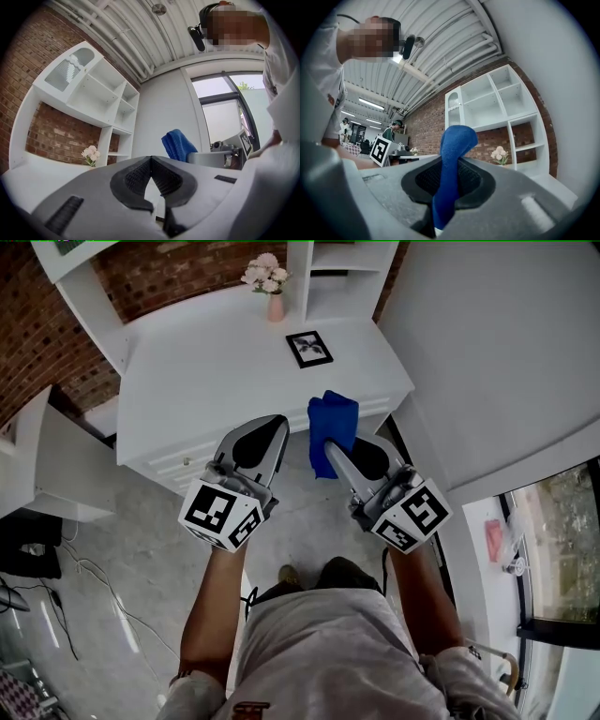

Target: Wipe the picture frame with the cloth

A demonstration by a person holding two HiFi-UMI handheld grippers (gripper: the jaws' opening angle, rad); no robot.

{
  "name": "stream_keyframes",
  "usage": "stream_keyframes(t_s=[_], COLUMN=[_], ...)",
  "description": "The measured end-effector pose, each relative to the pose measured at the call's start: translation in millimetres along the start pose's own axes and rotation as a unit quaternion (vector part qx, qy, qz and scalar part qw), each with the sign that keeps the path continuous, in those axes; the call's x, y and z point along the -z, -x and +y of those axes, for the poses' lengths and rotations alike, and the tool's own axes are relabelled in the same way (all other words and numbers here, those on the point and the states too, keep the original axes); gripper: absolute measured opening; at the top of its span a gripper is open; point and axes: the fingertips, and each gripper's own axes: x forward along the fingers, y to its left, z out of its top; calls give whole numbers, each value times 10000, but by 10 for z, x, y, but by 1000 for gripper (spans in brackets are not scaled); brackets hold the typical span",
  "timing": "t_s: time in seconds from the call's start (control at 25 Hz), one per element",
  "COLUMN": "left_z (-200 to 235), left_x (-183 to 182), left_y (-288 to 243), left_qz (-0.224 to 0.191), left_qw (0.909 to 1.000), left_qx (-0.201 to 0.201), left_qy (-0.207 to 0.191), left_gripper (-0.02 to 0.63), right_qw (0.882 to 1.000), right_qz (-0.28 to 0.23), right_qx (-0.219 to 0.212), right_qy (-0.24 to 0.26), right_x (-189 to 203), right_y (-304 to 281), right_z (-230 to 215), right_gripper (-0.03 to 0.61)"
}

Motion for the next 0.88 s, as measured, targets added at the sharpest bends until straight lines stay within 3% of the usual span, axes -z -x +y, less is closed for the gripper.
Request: stream_keyframes(t_s=[0.48,0.68,0.88], left_z=[378,592,913], left_x=[94,210,348], left_y=[-99,-392,-920], left_qz=[46,166,331], left_qw=[10000,9997,9990], left_qx=[-28,-149,-264], left_qy=[35,-59,-147], left_gripper=[0,0,0], right_qw=[10000,10000,9999], right_qz=[49,1,41], right_qx=[52,-35,-65], right_qy=[-8,6,117], right_x=[108,181,226], right_y=[-319,-469,-709], right_z=[-189,-572,-1229], right_gripper=[57,57,57])
